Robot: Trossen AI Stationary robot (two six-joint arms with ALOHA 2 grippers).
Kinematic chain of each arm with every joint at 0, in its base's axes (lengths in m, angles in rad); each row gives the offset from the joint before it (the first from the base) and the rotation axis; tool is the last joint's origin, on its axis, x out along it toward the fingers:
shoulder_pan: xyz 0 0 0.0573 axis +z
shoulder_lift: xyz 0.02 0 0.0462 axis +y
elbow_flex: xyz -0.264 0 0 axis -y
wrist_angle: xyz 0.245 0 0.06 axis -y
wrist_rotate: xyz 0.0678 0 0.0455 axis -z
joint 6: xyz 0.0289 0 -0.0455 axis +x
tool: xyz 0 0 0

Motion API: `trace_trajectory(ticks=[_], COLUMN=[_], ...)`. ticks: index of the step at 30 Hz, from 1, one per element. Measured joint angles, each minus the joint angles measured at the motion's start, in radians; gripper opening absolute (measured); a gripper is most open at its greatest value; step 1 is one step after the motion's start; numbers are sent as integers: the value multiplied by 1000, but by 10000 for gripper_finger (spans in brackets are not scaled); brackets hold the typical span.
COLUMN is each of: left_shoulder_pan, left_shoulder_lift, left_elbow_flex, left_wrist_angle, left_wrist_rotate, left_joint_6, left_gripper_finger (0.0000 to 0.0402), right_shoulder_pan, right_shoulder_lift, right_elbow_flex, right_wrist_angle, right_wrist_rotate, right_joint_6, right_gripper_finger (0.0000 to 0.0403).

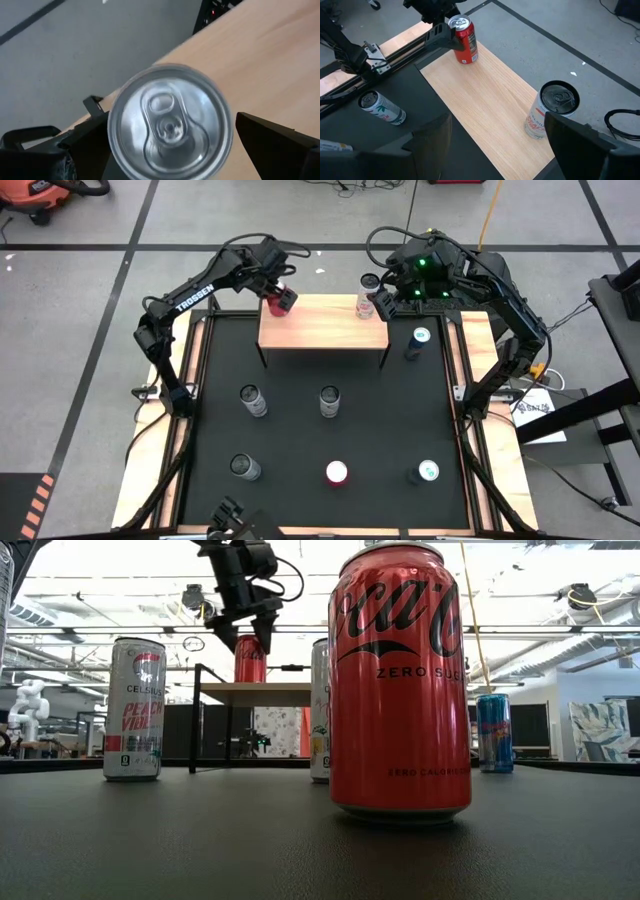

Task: Place canned beverage on shelf
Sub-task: Put the top red soda can on the shelf

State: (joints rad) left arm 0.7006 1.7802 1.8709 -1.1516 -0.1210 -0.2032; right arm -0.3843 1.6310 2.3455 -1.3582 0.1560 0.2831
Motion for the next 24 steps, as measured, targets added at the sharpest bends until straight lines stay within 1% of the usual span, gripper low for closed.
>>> trace_trajectory(ticks=[6,13,18,24], left_shoulder_pan=[0,0,0,0], left_shoulder_lift=[0,0,0,0], left_elbow_flex=[0,0,0,0], left_wrist_angle=[11,-21,-39,-40], left_wrist_rotate=[-12,8,-20,-25], left_joint_6=[0,0,-1,-1], left_gripper_finger=[400,400,400,399], right_shoulder_pan=[0,0,0,0], right_shoulder_lift=[0,0,0,0], right_elbow_flex=[0,0,0,0], right_wrist_angle=[0,0,0,0], right_wrist_rotate=[0,0,0,0], right_joint_6=[0,0,0,0], right_gripper_finger=[303,303,303,303])
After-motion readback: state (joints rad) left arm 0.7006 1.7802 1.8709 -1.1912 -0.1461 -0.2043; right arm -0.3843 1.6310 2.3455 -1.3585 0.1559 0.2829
